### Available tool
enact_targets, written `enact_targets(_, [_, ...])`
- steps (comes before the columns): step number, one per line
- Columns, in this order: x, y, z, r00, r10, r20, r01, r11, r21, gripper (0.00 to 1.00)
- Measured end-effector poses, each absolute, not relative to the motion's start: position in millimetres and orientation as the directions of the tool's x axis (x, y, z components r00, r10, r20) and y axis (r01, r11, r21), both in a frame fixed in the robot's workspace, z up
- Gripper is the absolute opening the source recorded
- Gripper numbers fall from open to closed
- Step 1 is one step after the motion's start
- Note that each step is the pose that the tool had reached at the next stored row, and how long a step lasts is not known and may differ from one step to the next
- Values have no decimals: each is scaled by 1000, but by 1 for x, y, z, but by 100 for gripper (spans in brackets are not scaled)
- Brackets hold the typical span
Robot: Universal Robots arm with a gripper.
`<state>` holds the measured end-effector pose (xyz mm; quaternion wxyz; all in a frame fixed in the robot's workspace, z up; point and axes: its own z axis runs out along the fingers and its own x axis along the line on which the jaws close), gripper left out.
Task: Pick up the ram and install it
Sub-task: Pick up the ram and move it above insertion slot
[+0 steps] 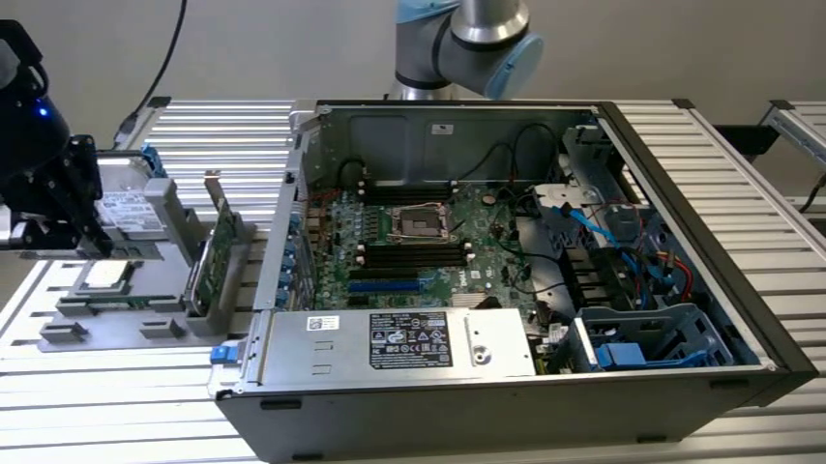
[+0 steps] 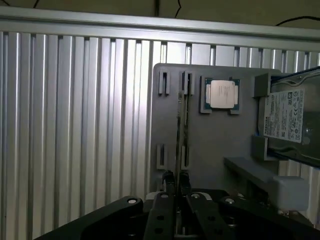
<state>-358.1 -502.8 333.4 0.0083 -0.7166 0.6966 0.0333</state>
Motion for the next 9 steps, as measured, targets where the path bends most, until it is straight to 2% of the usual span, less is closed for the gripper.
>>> enact_targets(9, [-331,-503,365,43,-996,-80,-998,-46,37,14])
